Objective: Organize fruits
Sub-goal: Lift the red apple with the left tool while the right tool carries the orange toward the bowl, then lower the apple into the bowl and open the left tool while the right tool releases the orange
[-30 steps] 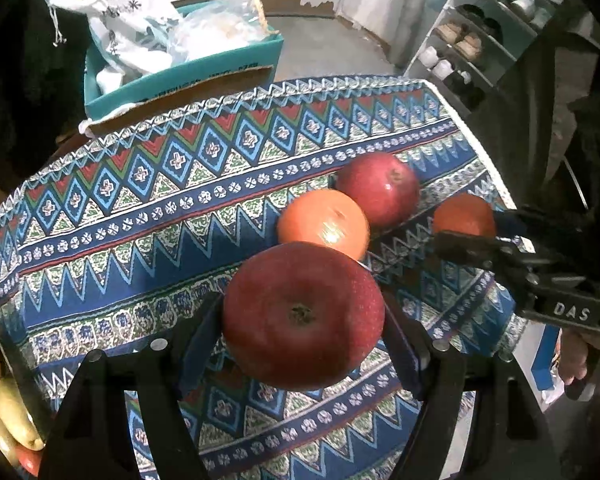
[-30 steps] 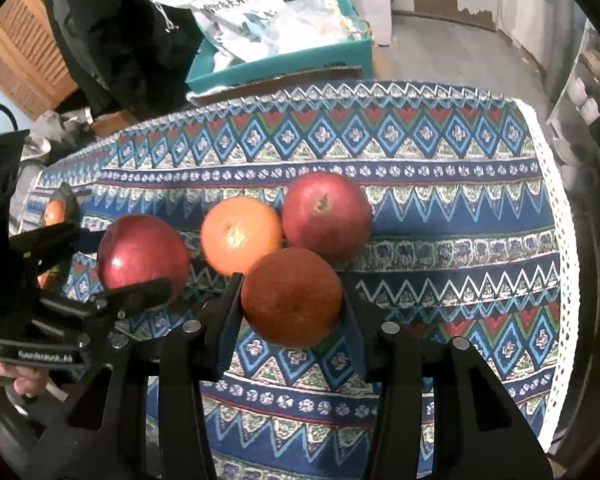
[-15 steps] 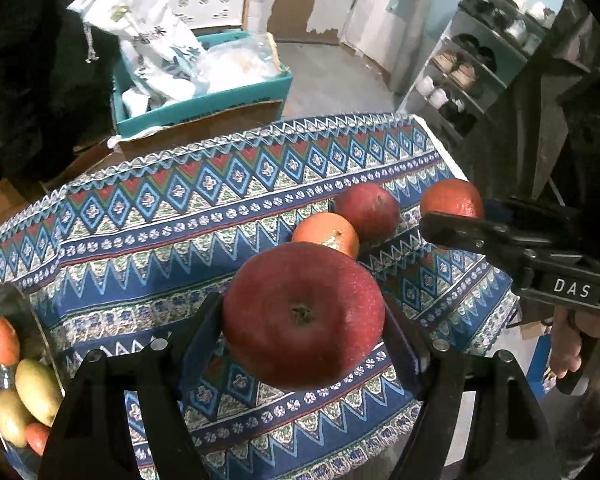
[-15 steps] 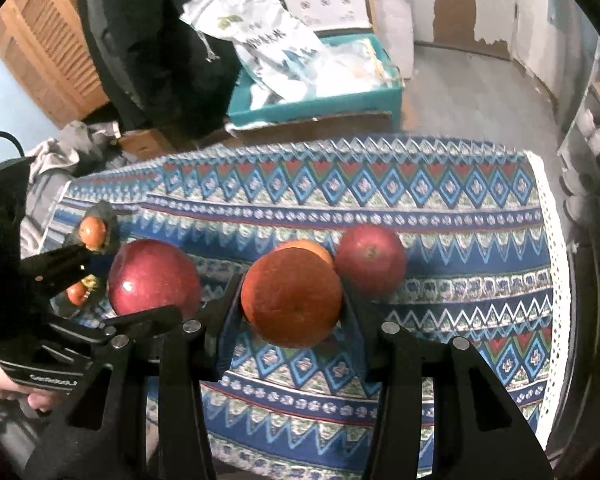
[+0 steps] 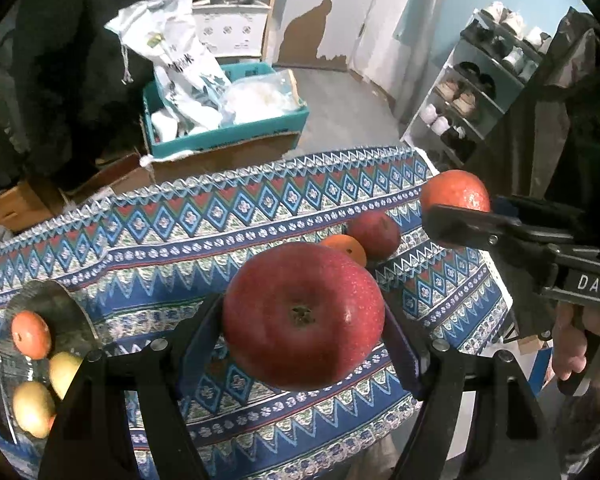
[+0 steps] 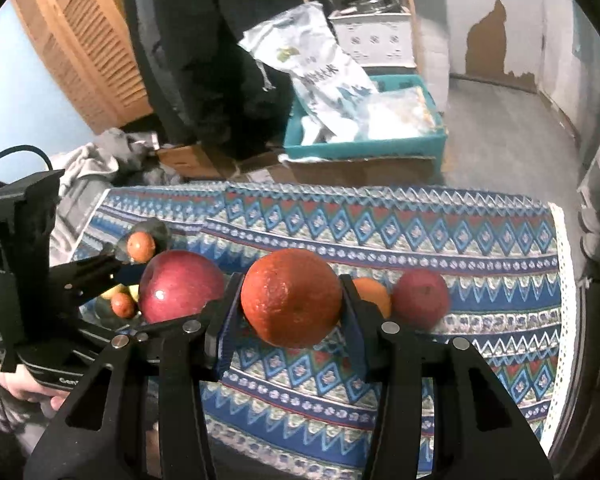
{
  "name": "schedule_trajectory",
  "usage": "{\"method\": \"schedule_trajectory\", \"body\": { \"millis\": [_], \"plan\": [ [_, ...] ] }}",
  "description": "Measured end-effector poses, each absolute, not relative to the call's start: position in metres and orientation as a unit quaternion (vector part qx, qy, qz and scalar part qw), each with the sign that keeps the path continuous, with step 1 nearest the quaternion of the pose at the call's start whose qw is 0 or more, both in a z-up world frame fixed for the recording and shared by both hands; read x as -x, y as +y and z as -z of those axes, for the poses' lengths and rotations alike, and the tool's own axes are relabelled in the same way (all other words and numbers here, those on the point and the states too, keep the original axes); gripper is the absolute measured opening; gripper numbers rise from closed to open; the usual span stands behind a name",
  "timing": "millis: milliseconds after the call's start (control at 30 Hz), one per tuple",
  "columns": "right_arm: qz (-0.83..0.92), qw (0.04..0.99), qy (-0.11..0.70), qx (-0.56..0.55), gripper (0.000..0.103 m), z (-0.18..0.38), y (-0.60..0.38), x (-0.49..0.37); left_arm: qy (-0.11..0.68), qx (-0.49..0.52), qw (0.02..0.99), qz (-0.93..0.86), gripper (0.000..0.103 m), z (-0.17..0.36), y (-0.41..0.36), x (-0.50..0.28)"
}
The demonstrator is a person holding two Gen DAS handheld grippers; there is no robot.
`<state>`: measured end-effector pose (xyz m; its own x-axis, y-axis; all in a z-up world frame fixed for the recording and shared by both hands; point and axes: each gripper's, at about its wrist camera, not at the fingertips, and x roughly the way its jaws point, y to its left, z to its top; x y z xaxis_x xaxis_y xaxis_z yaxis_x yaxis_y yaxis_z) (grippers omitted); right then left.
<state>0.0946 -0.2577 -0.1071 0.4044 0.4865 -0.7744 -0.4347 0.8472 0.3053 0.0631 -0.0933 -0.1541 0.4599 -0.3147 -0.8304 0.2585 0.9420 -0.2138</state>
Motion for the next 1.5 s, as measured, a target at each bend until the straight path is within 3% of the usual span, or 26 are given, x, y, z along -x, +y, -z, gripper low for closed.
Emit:
{"method": "schedule_trajectory", "body": {
  "millis": [600,1500],
  "plan": [
    [-0.319,0.828,0.461,-0.01,0.046,0.091,-0.191,-0.099,0.473,0.054,0.868,0.138,0.078,0.133,-0.029,-0.045],
    [-0.385,0.785,0.484,0.024,0.046,0.11,-0.055,-0.119,0.481,0.116,0.868,0.034,0.078,0.156,0.1,-0.031]
  ]
}}
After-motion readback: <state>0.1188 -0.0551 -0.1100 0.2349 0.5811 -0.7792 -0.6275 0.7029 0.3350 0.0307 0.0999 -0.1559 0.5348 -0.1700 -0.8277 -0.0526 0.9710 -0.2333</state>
